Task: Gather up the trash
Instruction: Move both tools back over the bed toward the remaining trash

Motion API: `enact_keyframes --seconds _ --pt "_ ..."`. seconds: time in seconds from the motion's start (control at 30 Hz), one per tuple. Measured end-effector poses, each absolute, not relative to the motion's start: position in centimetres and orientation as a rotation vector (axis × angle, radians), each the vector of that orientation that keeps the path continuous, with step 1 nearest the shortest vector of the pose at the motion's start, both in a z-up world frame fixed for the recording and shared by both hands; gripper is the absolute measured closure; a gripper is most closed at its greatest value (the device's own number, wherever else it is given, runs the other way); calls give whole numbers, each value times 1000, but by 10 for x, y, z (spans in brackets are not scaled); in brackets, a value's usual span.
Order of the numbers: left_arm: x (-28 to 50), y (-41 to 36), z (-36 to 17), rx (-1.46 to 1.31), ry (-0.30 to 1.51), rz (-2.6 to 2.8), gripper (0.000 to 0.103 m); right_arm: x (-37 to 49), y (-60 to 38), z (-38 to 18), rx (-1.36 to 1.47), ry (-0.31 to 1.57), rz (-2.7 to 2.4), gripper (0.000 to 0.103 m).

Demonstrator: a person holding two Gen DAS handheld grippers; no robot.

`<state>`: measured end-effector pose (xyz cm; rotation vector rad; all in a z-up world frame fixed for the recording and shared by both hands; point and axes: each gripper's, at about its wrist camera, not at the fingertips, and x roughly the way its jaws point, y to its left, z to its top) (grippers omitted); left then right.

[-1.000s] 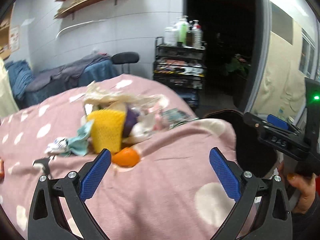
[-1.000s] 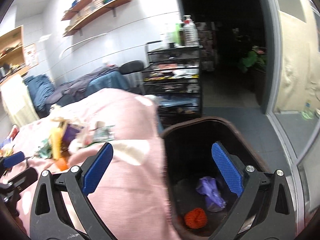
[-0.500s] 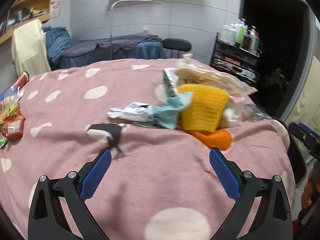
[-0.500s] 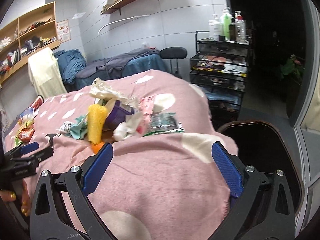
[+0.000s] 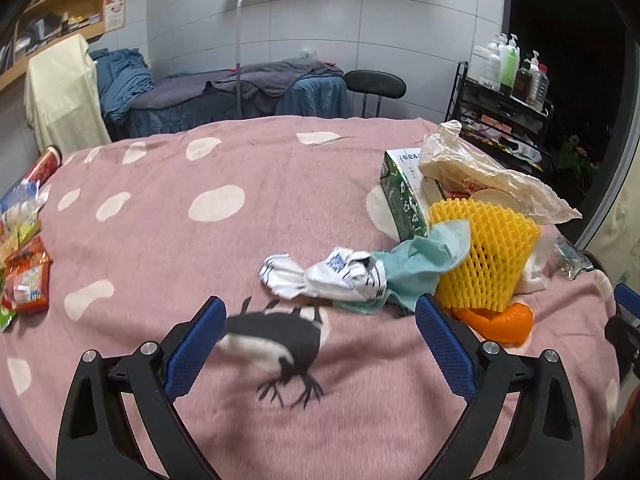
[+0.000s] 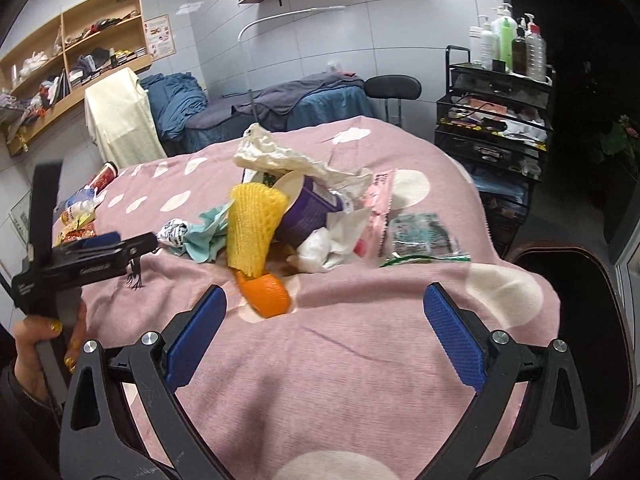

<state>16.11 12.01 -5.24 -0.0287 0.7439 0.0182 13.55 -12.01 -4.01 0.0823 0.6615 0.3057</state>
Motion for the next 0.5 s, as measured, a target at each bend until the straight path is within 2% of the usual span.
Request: enact_keyframes --seconds 0.1,0.17,0.23,0.33,0.5 --pt "175 111 -57 26 757 9 10 137 -113 -41 72 672 316 6" --pt "185 106 -62 63 773 25 18 140 -110 -41 69 680 325 6" --pt "192 108 -67 55 799 21 32 143 -107 -40 68 686 334 6" --pt "190 115 -70 13 812 0 46 147 -103 -39 69 693 345 6" --pt "180 127 -66 -38 804 8 64 161 -93 -40 84 724 383 6"
